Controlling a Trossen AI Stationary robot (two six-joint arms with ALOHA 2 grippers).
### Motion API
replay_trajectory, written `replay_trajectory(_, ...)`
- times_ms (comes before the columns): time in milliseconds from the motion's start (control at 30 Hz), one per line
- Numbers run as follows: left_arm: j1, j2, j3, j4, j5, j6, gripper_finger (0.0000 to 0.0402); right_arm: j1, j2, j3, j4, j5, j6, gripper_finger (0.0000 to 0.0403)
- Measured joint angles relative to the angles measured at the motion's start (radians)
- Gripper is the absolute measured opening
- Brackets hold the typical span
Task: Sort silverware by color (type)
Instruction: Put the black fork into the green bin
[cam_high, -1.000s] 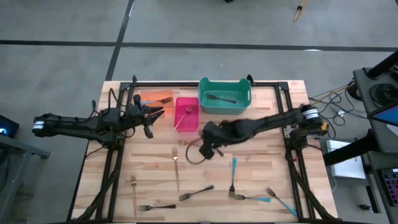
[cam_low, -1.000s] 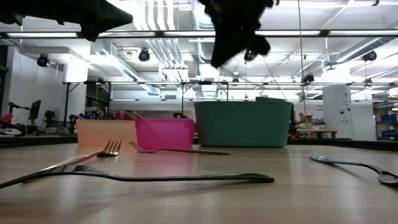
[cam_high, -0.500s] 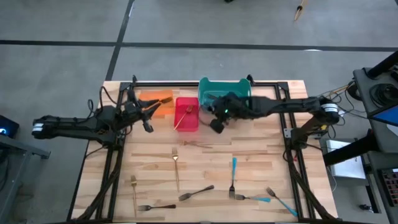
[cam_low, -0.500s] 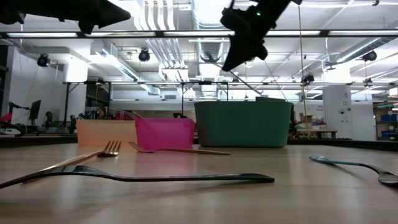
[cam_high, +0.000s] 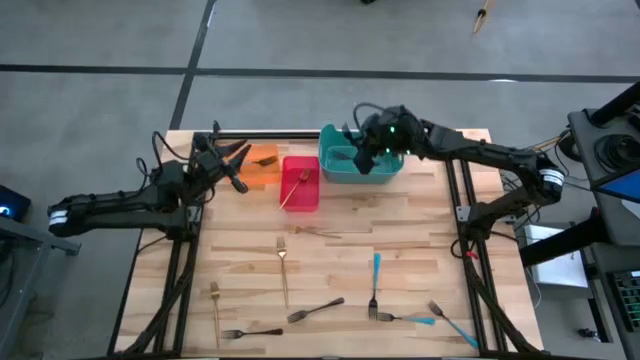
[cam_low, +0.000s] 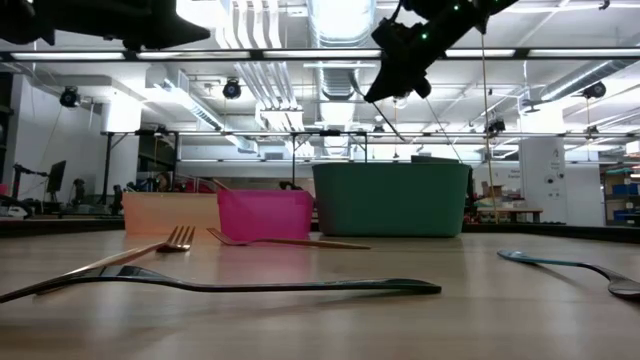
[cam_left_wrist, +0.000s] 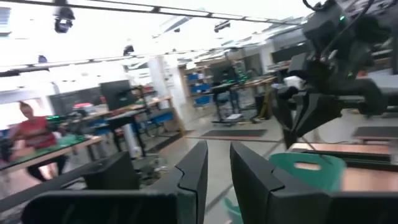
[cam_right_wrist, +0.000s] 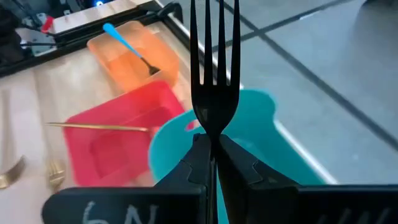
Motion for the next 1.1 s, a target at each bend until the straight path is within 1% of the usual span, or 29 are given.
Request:
replay_trajectory(167, 0.083, 0.024, 0.0, 0.024, 0.0, 0.008, 0.0052, -0.064, 0.075, 0.088, -0.014, -0.121, -0.11, 0.0011)
replay_trajectory(233, 0.112, 0.032, 0.0, 0.029, 0.001, 0.008, 0.0052, -0.088, 0.115, 0.138, -0.05, -0.15, -0.154, 0.0011)
replay_trajectory(467, 0.173, 0.052, 0.0, 0.033, 0.001, 0.021, 0.0052, -0.142, 0.287, 0.341, -0.281, -0.154, -0.365, 0.0011)
replay_trajectory(567, 0.192, 0.058, 0.0, 0.038, 0.001, 0.047, 0.0052, -0.16, 0.372, 0.428, -0.392, -0.154, -0.503, 0.0011)
replay_trajectory(700, 0.219, 0.064, 0.0, 0.058, 0.001, 0.077, 0.0052, -0.175, 0.48, 0.54, -0.583, -0.153, -0.674, 0.0011)
replay_trajectory(900, 0.272, 0.063, 0.0, 0.089, 0.001, 0.098, 0.0052, -0.188, 0.633, 0.693, -0.785, -0.15, -0.848, 0.0011)
replay_trajectory(967, 0.291, 0.064, 0.0, 0.095, 0.001, 0.098, 0.0052, -0.193, 0.686, 0.742, -0.826, -0.147, -0.868, 0.0011)
replay_trajectory(1100, 0.333, 0.069, 0.0, 0.095, 0.001, 0.097, 0.0052, -0.206, 0.771, 0.816, -0.874, -0.144, -0.855, 0.0011)
